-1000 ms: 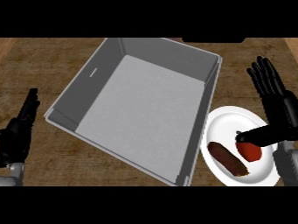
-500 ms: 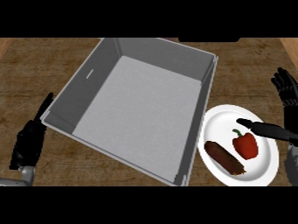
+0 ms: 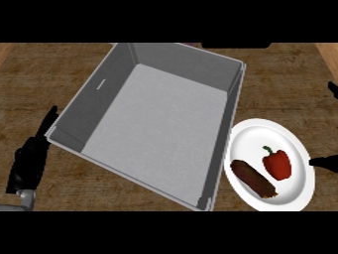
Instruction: Pick the bell pepper from the plate and place it in the cardboard box
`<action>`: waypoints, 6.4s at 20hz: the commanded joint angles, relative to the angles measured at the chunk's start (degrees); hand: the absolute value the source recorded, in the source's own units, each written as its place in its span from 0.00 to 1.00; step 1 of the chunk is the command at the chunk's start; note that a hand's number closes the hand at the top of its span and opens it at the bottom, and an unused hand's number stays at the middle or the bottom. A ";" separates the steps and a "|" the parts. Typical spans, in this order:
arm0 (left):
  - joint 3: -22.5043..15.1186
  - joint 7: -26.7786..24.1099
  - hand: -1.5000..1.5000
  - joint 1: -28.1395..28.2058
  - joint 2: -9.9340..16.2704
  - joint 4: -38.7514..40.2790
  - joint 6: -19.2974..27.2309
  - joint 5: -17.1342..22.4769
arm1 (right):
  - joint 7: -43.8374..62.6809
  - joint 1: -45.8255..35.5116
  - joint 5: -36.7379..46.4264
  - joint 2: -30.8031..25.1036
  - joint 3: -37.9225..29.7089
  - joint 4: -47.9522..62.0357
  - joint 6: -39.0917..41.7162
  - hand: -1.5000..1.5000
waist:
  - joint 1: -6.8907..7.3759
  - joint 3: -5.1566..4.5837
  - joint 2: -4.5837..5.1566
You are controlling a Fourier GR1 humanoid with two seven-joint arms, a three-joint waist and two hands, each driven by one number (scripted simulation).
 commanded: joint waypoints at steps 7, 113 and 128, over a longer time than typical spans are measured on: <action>-0.01 -0.47 0.50 1.05 -1.18 -0.72 0.52 -1.37 | 20.45 -0.25 5.98 -10.32 11.15 -10.44 19.53 0.00 | 0.45 0.03 -0.01; 11.77 1.25 0.50 -0.36 -16.26 -1.95 -11.50 -18.23 | 4.04 -48.58 22.52 29.26 0.31 12.38 20.93 1.00 | 0.29 0.12 0.05; 13.17 1.49 0.50 -3.53 -15.03 0.14 -14.43 -16.47 | 8.04 -57.78 20.27 35.81 21.30 39.93 -0.39 1.00 | 2.48 0.09 0.63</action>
